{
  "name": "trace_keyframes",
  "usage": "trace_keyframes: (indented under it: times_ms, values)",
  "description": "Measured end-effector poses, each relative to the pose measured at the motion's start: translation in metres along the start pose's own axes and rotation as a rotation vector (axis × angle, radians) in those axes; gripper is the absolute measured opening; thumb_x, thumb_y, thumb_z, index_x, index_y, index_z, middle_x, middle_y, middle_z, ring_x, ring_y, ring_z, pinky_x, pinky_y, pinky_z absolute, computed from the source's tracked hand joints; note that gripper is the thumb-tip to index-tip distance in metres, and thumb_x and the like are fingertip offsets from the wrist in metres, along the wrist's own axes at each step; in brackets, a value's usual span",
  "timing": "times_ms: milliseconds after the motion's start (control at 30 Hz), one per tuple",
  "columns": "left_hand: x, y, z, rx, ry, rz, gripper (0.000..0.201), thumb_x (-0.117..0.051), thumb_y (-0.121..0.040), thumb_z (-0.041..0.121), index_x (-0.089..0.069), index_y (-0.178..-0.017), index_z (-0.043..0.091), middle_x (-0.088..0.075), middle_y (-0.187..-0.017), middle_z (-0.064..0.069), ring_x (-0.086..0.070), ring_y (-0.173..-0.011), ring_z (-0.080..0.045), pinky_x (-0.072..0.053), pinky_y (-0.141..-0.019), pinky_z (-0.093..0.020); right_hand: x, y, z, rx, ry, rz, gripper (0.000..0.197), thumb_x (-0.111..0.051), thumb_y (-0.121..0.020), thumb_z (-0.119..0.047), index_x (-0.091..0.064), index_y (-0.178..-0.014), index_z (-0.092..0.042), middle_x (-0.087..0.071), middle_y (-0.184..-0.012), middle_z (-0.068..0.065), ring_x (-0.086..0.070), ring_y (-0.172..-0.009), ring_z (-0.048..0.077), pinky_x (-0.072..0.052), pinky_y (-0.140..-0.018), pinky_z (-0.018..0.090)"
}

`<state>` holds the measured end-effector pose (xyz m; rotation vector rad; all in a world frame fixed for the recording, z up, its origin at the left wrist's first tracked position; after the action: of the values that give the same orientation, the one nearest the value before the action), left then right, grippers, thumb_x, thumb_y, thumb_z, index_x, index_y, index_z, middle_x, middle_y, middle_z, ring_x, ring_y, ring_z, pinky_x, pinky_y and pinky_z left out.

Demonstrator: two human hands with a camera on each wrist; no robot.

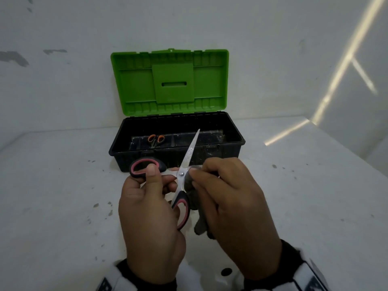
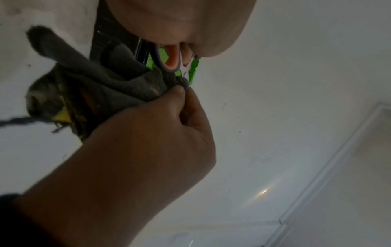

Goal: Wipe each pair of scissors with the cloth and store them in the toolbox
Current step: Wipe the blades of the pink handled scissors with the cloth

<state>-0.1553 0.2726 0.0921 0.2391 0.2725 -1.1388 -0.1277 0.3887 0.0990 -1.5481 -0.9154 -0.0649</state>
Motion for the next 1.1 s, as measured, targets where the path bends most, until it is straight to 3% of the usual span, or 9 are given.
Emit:
trace_keyframes:
  times_ms: [200, 300, 367, 533, 633, 733, 833, 933, 1100]
  values:
    - [0.004, 0.001, -0.005, 0.016, 0.009, 0.013, 0.024, -0.052, -0.096, 0.042, -0.066, -0.085, 0.025, -0.067, -0.061, 0.004, -0.050, -0.047, -0.004, -0.038, -0.055, -0.031, 0.013, 0.010, 0.007, -0.064, 0.024, -0.012, 0.027, -0.056, -0.093, -0.018, -0.072, -0.104, -0.001, -0.066, -0.100, 0.010, -0.055, -0.092, 0.015, -0.043, -0.084, 0.013]
    - [0.006, 0.001, -0.005, -0.004, -0.005, 0.018, 0.025, -0.052, -0.096, 0.042, -0.066, -0.083, 0.026, -0.067, -0.062, 0.003, -0.050, -0.046, -0.003, -0.037, -0.055, -0.033, 0.026, 0.011, 0.015, -0.118, -0.106, 0.053, 0.016, -0.060, -0.093, -0.007, -0.072, -0.098, 0.003, -0.062, -0.093, 0.002, -0.050, -0.089, -0.008, -0.036, -0.079, -0.003]
    - [0.006, 0.000, -0.003, -0.028, -0.012, 0.013, 0.023, -0.052, -0.096, 0.042, -0.065, -0.083, 0.028, -0.068, -0.063, 0.004, -0.049, -0.045, -0.002, -0.036, -0.053, -0.030, 0.031, 0.011, 0.022, -0.147, -0.132, 0.070, 0.011, -0.061, -0.090, -0.002, -0.072, -0.093, 0.002, -0.058, -0.088, -0.002, -0.047, -0.086, -0.014, -0.035, -0.074, -0.007]
    - [0.009, -0.005, 0.001, -0.142, -0.092, -0.005, 0.020, -0.049, -0.097, 0.041, -0.062, -0.087, 0.030, -0.067, -0.064, 0.009, -0.054, -0.048, 0.000, -0.044, -0.057, -0.032, 0.044, 0.014, 0.052, -0.341, -0.053, 0.066, 0.017, -0.071, -0.085, 0.000, -0.075, -0.091, -0.014, -0.064, -0.091, -0.011, -0.059, -0.090, -0.007, -0.036, -0.077, -0.003]
    - [0.012, -0.007, 0.000, -0.247, -0.159, -0.003, 0.020, -0.048, -0.096, 0.043, -0.061, -0.090, 0.030, -0.068, -0.070, 0.008, -0.060, -0.060, -0.001, -0.051, -0.063, -0.037, 0.054, 0.007, 0.046, -0.344, -0.055, 0.045, 0.021, -0.070, -0.087, -0.005, -0.075, -0.101, -0.020, -0.067, -0.102, -0.007, -0.060, -0.094, 0.000, -0.039, -0.083, 0.002]
    - [0.008, -0.002, -0.001, -0.306, -0.168, -0.035, 0.024, -0.048, -0.094, 0.046, -0.060, -0.093, 0.025, -0.067, -0.071, 0.006, -0.059, -0.060, -0.004, -0.046, -0.063, -0.032, 0.045, -0.006, 0.025, -0.277, -0.165, -0.034, 0.021, -0.068, -0.088, -0.006, -0.075, -0.101, -0.021, -0.066, -0.102, -0.010, -0.061, -0.095, 0.002, -0.038, -0.083, 0.002]
    - [0.006, 0.004, 0.001, -0.365, -0.165, -0.053, 0.026, -0.047, -0.091, 0.050, -0.059, -0.092, 0.028, -0.066, -0.072, 0.001, -0.050, -0.050, -0.008, -0.040, -0.056, -0.032, 0.019, -0.012, 0.005, -0.207, -0.163, -0.122, 0.018, -0.058, -0.089, -0.014, -0.073, -0.096, -0.019, -0.065, -0.095, -0.010, -0.059, -0.088, 0.007, -0.044, -0.080, 0.014]
    - [0.009, 0.002, 0.002, -0.376, -0.128, -0.044, 0.028, -0.047, -0.091, 0.050, -0.059, -0.092, 0.025, -0.065, -0.071, -0.003, -0.050, -0.050, -0.013, -0.037, -0.051, -0.032, 0.008, -0.009, 0.007, -0.246, -0.208, -0.119, 0.020, -0.054, -0.089, -0.010, -0.073, -0.093, -0.013, -0.065, -0.090, -0.004, -0.059, -0.085, 0.011, -0.049, -0.075, 0.028]
    - [0.010, 0.000, 0.001, -0.401, -0.136, -0.057, 0.021, -0.047, -0.092, 0.048, -0.057, -0.089, 0.030, -0.064, -0.071, -0.004, -0.057, -0.060, -0.013, -0.039, -0.056, -0.036, 0.015, -0.005, 0.023, -0.343, -0.241, -0.162, 0.016, -0.058, -0.092, -0.010, -0.073, -0.094, -0.014, -0.066, -0.091, -0.006, -0.060, -0.086, 0.009, -0.050, -0.077, 0.028]
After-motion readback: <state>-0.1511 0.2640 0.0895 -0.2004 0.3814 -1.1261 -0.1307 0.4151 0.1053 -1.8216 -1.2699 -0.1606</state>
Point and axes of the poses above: each hand's wrist, its own y-axis away from the middle knuckle, its own x-axis out of the back of the hand, z = x × y, the point moved 2 cm from there along -y, towards the middle knuckle
